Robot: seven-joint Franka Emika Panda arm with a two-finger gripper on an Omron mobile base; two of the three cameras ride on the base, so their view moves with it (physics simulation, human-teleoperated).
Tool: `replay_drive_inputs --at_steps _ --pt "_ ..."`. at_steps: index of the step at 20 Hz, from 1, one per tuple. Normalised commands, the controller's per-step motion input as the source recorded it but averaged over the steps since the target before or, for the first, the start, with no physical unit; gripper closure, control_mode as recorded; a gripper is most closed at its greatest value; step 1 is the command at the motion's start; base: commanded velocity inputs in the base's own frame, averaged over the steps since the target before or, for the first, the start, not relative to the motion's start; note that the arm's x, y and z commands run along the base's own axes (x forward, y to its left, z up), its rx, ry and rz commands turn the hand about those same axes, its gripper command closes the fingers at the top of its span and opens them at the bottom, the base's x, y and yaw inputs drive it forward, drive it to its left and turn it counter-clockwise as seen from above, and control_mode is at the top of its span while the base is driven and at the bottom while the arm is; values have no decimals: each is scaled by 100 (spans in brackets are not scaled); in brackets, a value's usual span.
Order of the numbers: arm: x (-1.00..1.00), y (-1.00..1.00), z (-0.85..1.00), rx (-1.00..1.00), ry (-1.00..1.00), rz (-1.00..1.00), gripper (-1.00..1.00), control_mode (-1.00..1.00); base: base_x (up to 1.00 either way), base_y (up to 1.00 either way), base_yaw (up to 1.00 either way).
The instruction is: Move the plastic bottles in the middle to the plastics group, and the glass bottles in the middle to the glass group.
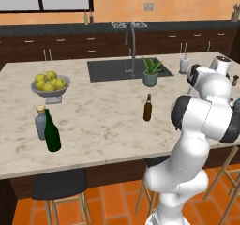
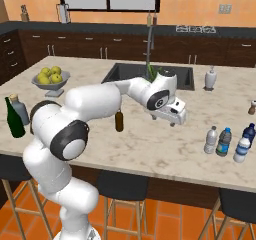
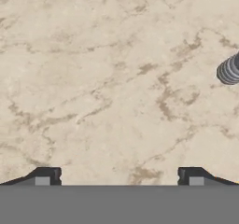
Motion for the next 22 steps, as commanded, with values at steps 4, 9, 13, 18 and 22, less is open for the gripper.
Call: replay_drive_inputs --at_steps 4,9,13,18,22 --pt "17 82 21 0 -2 54 -100 -100 0 0 0" --pt "34 93 14 -6 -4 34 -100 -100 0 0 0" --pt "48 100 2 -7 -24 17 -100 -100 0 0 0" --pt "44 97 2 -11 -6 8 -100 -100 0 0 0" --pt "46 69 -22 -21 -1 1 -100 -100 0 0 0"
